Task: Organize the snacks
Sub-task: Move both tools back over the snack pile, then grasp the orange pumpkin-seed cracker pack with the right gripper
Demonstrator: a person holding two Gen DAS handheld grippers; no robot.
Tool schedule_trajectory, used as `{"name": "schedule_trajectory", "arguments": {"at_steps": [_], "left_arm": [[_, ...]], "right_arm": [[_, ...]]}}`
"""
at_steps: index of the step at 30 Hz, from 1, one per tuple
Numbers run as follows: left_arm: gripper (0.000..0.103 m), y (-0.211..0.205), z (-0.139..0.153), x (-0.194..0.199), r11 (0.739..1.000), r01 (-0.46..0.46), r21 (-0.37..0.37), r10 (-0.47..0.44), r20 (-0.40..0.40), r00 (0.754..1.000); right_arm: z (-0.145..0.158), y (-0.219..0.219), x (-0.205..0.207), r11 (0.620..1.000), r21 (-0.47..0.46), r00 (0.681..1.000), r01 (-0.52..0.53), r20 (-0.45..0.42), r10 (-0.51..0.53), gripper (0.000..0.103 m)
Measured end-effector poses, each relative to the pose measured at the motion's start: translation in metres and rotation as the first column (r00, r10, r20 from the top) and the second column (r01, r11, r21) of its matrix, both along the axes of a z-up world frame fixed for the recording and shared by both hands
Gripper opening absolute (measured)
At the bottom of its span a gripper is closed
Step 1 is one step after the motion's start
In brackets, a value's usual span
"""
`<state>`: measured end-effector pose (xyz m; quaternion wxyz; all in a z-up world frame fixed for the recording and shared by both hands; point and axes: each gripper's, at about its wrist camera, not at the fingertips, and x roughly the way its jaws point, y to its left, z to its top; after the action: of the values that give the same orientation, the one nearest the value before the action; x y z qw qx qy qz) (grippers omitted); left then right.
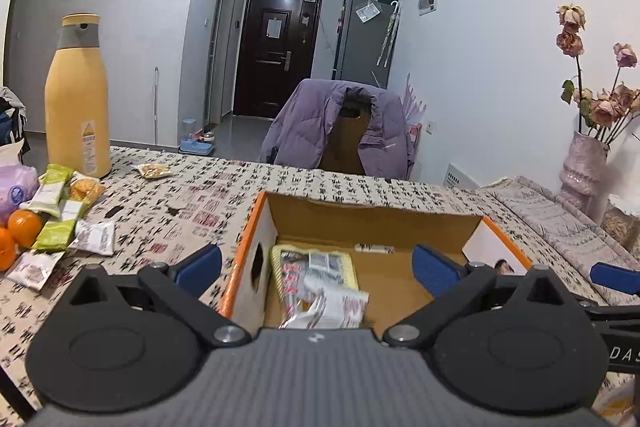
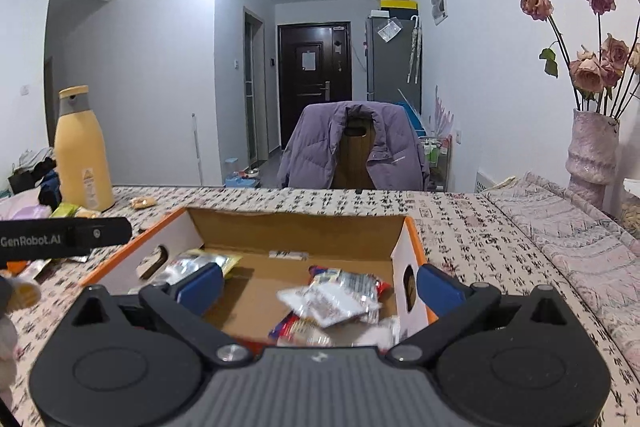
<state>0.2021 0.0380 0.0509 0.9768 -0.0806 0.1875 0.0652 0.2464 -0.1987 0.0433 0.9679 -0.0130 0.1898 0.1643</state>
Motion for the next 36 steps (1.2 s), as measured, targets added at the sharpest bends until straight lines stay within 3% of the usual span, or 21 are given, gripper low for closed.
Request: {"name": "schedule_trajectory", "arguments": {"at_steps": [15, 26, 32, 36], "left_arm": [[0.103, 0.003, -0.022, -0.075, 0.998, 0.055, 0.006, -0.054, -0.035, 0.998], [0.103, 0.011, -0.040, -0.094, 0.998, 0.058, 0.002, -0.058, -0.078, 0.995], [0.103, 0.012, -0.045, -0.096, 0.998, 0.069, -0.013, -0.070, -0.088, 0.994], [0.103, 0.012, -0.049, -0.096, 0.997, 0.078, -0.022, -0.080, -0.096, 0.992]], "right_arm": [[-0.029, 0.004, -0.065, 1.000, -0.003, 0.993, -0.030, -0.113, 0.030, 0.103], [-0.050, 0.022, -0.067, 0.998, -0.051, 0.983, -0.041, -0.182, 0.031, 0.100], [-0.058, 0.027, -0.063, 0.997, -0.065, 0.978, -0.036, -0.210, 0.022, 0.085], [-0.063, 0.026, -0.060, 0.998, -0.053, 0.973, -0.033, -0.231, 0.020, 0.062]]}}
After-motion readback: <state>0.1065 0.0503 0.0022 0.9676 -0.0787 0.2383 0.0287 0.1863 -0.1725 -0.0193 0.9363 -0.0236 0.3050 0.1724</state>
